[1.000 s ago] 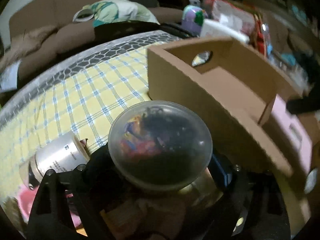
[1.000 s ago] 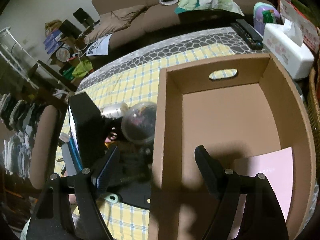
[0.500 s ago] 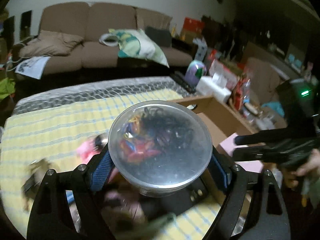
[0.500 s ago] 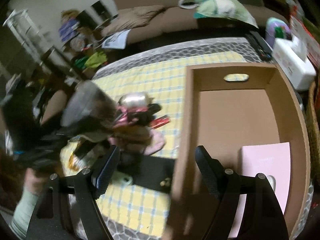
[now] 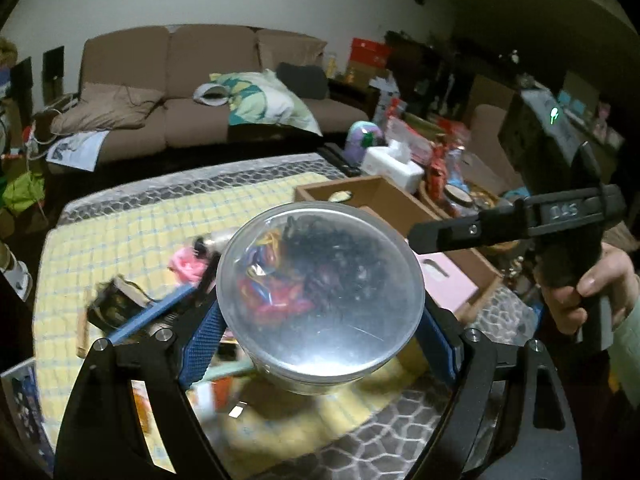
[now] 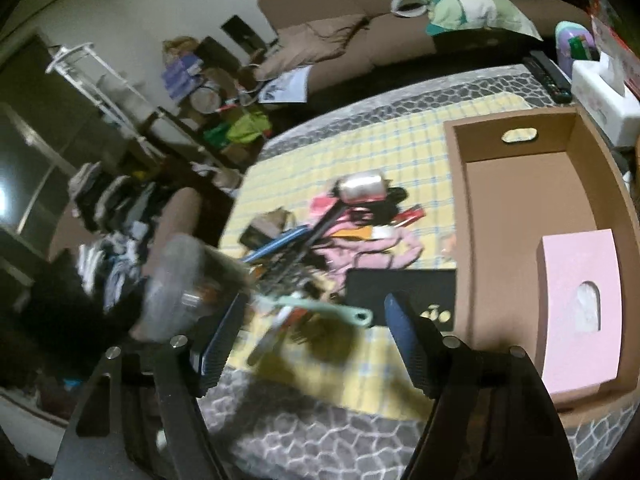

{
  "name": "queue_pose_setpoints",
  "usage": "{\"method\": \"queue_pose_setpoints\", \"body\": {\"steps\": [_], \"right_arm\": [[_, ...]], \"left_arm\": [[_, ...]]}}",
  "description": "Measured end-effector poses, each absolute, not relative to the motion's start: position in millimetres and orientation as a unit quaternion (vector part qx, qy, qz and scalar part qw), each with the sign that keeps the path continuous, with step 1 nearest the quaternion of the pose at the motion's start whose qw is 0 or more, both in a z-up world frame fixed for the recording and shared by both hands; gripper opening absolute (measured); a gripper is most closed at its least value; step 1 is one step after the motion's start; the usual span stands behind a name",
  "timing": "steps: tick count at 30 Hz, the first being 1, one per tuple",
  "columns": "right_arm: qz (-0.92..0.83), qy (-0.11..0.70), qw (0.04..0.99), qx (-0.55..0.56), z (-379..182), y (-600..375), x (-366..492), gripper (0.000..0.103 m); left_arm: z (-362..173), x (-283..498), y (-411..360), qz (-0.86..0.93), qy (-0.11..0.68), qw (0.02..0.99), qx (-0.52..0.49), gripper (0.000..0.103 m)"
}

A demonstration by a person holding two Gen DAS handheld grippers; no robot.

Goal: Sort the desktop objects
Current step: 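Lift the clear jar with the left tool while the right tool approaches the mint-green brush, then grasp the mint-green brush handle with the right tool while the left tool holds the jar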

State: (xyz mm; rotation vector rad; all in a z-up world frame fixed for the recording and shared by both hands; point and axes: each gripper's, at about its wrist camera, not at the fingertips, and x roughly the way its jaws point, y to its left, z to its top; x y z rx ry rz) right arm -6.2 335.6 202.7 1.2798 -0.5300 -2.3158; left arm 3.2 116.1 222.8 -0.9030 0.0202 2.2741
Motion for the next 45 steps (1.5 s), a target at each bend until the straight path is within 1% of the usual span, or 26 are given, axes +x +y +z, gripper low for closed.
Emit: {"method": "queue_pose_setpoints", "body": {"steps": [3, 5, 7, 9, 11, 17, 20, 23, 26, 31, 36, 40, 42, 44, 45], "right_arm": [[-0.841, -0.17, 0.222, 0.464, 210.9, 326.9, 6.6, 0.076], [-0.835, -0.171, 0.231, 0.469, 208.0, 320.3, 11.1, 0.076], [-0.831, -0.159, 0.235, 0.477, 198.2, 307.8, 13.7, 0.075], [-0.832, -0.127, 0.237, 0.486, 182.4, 288.3, 12.8, 0.073], [-0.83, -0.081, 0.232, 0.5, 157.4, 261.8, 7.1, 0.063], [-0.816, -0.013, 0.225, 0.532, 92.4, 211.4, -21.0, 0.045], [-0.815, 0.024, 0.216, 0.537, 74.3, 198.5, -35.1, 0.042], [-0.816, 0.029, 0.205, 0.539, 65.1, 201.6, -48.3, 0.042], [-0.817, 0.04, 0.205, 0.538, 58.8, 205.1, -58.6, 0.042], [-0.81, 0.109, 0.214, 0.535, 49.7, 185.5, -66.1, 0.042], [-0.789, 0.186, 0.223, 0.541, 28.0, 158.3, -71.1, 0.042], [-0.786, 0.211, 0.226, 0.535, 23.0, 145.6, -74.4, 0.042], [-0.786, 0.239, 0.231, 0.522, 22.5, 139.4, -68.0, 0.038], [-0.782, 0.267, 0.238, 0.51, 21.3, 134.8, -58.2, 0.03], [-0.78, 0.274, 0.241, 0.509, 21.4, 135.0, -53.1, 0.028]], "left_arm": [[220.0, 13.0, 108.7, 0.873, -0.027, 0.338, -0.351, 0.085], [217.5, 17.0, 93.1, 0.879, -0.034, 0.322, -0.351, 0.085], [213.1, 21.3, 70.0, 0.884, -0.047, 0.301, -0.355, 0.085], [205.4, 25.5, 42.5, 0.889, -0.058, 0.275, -0.362, 0.085], [197.5, 32.0, 18.5, 0.894, -0.055, 0.252, -0.367, 0.085], [174.4, 48.6, -49.3, 0.901, -0.066, 0.195, -0.383, 0.085], [163.4, 52.4, -77.1, 0.903, -0.08, 0.176, -0.385, 0.085], [150.1, 52.6, -93.2, 0.901, -0.097, 0.167, -0.387, 0.085], [138.8, 50.9, -98.1, 0.9, -0.111, 0.168, -0.387, 0.085], [119.3, 49.2, -95.7, 0.892, -0.144, 0.178, -0.389, 0.085], [104.7, 52.2, -89.9, 0.887, -0.17, 0.184, -0.388, 0.085], [99.2, 53.1, -88.7, 0.885, -0.178, 0.184, -0.39, 0.085], [99.1, 52.3, -88.8, 0.885, -0.178, 0.184, -0.389, 0.085], [98.2, 51.6, -89.2, 0.887, -0.174, 0.181, -0.387, 0.085], [96.9, 51.2, -89.3, 0.887, -0.174, 0.181, -0.389, 0.085]]}}
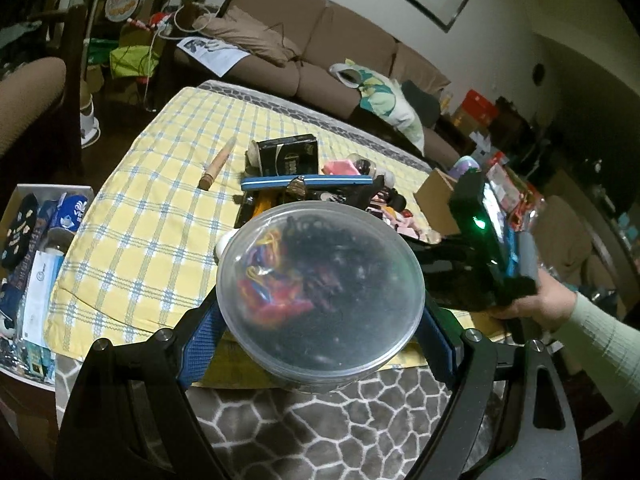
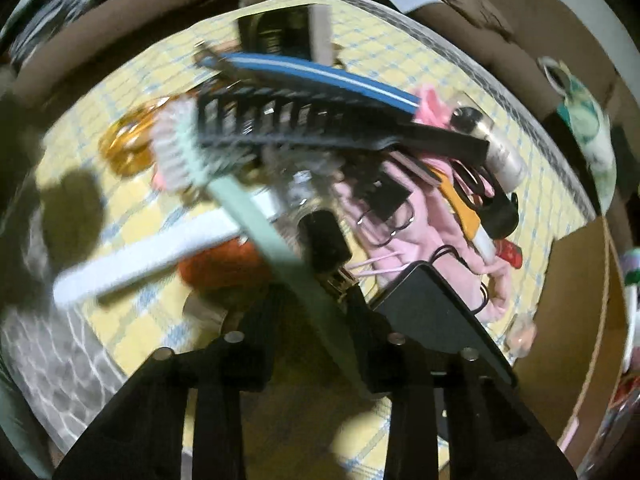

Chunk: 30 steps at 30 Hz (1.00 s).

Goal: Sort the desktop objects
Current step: 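Grasp the mint-green brush handle with the right tool while the left tool holds the jar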

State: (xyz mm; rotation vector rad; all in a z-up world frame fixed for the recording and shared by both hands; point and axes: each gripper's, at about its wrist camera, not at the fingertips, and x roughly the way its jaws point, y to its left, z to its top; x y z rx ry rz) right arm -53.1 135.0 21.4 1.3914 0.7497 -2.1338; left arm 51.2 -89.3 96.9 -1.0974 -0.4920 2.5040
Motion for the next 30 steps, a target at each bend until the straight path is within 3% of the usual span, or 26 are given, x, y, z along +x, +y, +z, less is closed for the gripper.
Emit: {"method": "queue_pose_setpoints", "body": {"steps": [6, 11, 14, 18, 22, 30], "right_arm": [[-0.762, 0.237, 0.266, 0.541, 28.6, 137.8, -35.9, 0.022], [-0.755, 0.237, 0.265, 0.551, 15.9, 114.9, -49.0, 0.031], [-0.745, 0.249, 0.261, 0.561, 4.0, 105.2, -49.7, 0.018], [-0.755, 0.25, 0.263, 0.546, 25.2, 106.3, -33.5, 0.017], [-0.772, 0.171, 0.28, 0.545, 72.7, 131.9, -16.7, 0.009], [-0.794, 0.043, 0.246, 0.553, 139.7, 202.1, -10.5, 0.009]], "left_arm": [[92.8, 48.8, -96.7, 0.88, -0.201, 0.184, -0.388, 0.085], [90.0, 46.9, -96.2, 0.88, -0.2, 0.182, -0.391, 0.085], [89.4, 47.5, -96.7, 0.882, -0.194, 0.178, -0.391, 0.085], [90.7, 48.2, -101.3, 0.884, -0.198, 0.176, -0.385, 0.085], [96.1, 51.4, -93.9, 0.892, -0.179, 0.178, -0.375, 0.085], [117.9, 59.1, -53.5, 0.889, -0.145, 0.206, -0.383, 0.085]]}}
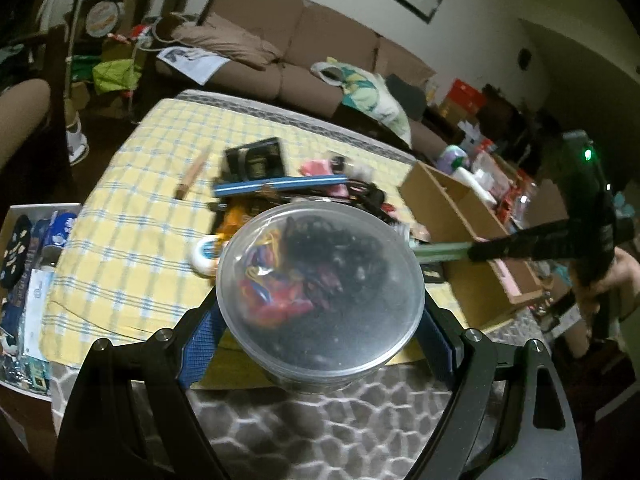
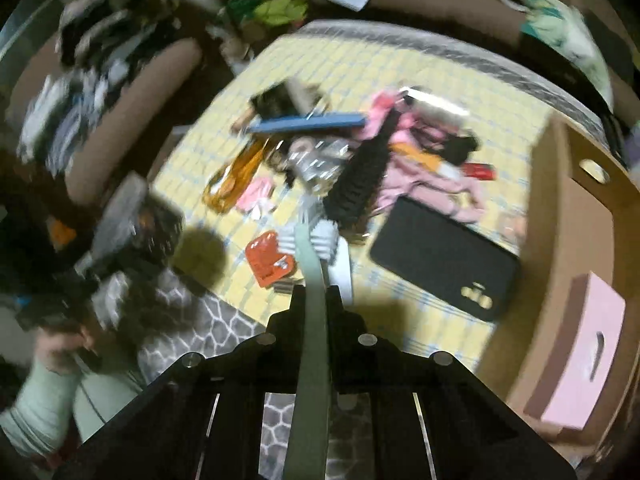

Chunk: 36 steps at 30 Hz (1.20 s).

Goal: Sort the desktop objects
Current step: 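Grasp the mint-green brush handle with the right tool while the left tool holds the jar, then carry the brush with the right tool and the jar with the left tool into the cardboard box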

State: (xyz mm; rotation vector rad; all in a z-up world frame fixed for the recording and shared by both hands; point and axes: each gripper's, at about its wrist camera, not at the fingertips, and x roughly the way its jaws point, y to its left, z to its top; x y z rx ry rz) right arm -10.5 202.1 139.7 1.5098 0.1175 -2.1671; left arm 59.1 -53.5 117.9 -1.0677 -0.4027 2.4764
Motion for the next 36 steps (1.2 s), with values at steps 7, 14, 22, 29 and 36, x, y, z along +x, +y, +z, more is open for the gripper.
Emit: {"method": "queue_pose_setpoints", "body": {"steps": [7, 14, 22, 29, 36], "right_arm": [[-0.825, -0.065, 0.238, 0.509, 194.4, 280.6, 3.8, 0.009], [-0.849, -0.174, 0.219, 0.448, 236.9, 370.9, 12.8, 0.009], [-0.872, -0.24, 0.143, 0.401, 236.0, 468.6, 13.0, 0.009], [-0.865, -0.277, 0.102, 0.406, 182.3, 517.7, -5.9, 0.009], [-0.852, -0.302, 0.099, 0.416, 134.0, 530.0, -25.0, 0.009]], "left_arm": [[173.5, 57.1, 34.6, 0.884, -0.093, 0.268, -0.372, 0.085], [211.9, 39.3, 146.9, 0.871, -0.061, 0.321, -0.367, 0.085], [182.9, 13.3, 285.7, 0.858, 0.015, 0.338, -0.387, 0.085], [128.5, 2.5, 354.4, 0.844, 0.092, 0.328, -0.414, 0.085], [100.0, 4.3, 362.5, 0.836, 0.145, 0.322, -0.419, 0.085]]}}
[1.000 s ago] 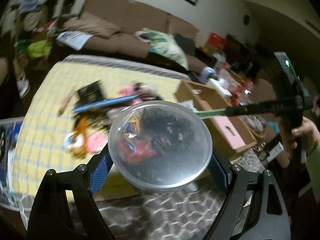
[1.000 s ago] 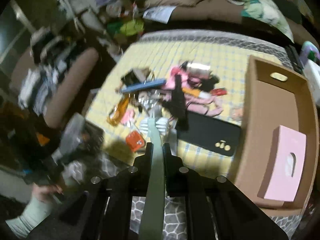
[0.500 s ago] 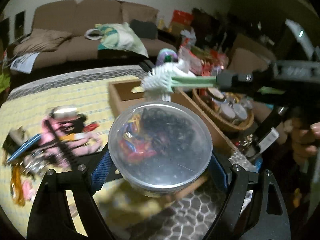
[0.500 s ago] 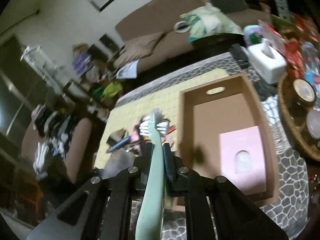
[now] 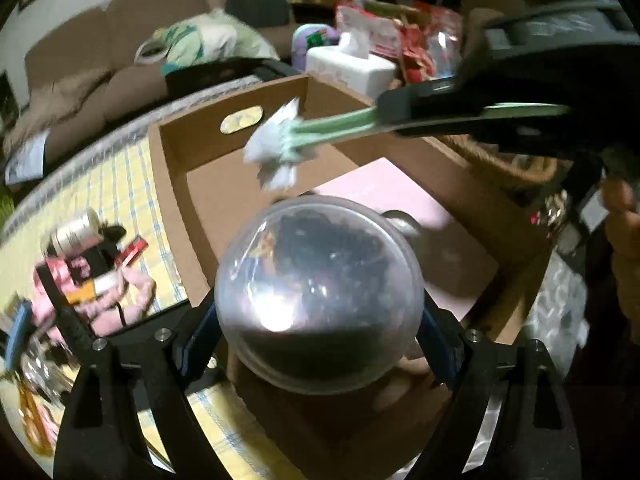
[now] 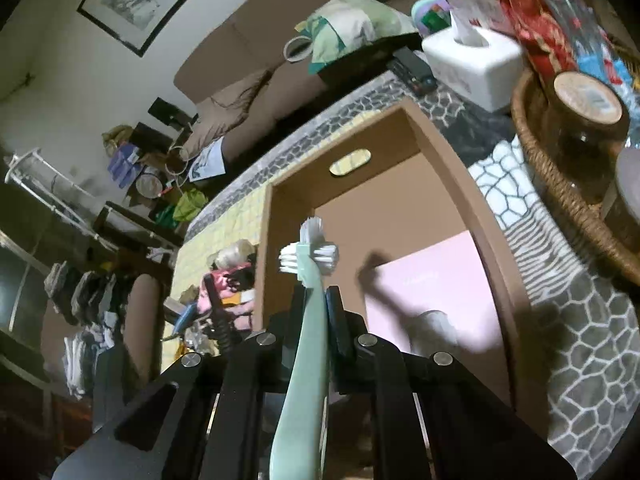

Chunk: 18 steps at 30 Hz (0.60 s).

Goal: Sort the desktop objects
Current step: 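Carry the brush with the right tool and the jar with the left tool into the cardboard box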

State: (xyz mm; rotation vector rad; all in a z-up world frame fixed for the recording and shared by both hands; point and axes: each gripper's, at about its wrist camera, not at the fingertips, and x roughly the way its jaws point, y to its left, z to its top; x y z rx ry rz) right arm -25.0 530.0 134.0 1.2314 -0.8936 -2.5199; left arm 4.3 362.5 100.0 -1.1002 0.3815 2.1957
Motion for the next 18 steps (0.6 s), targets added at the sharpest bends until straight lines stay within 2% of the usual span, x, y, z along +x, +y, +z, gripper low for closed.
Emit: {"method": "queue_pose_setpoints", "body": {"steps": [3, 11, 18], "right_arm": [[-0.85, -0.297, 0.099, 0.423, 120.9, 526.0, -28.4, 0.009], [-0.859, -0.256, 0.074, 0.436, 97.6, 511.3, -29.8, 0.009], [-0.858, -0.189, 0.081, 0.47, 79.4, 481.6, -18.8, 0.009]], "left_arm": [[106.5, 8.6, 358.4, 0.838, 0.136, 0.323, -0.417, 0.092], [144.6, -11.2, 298.2, 0.856, 0.014, 0.315, -0.41, 0.096], [144.2, -16.5, 274.5, 0.856, 0.001, 0.303, -0.418, 0.096]]}}
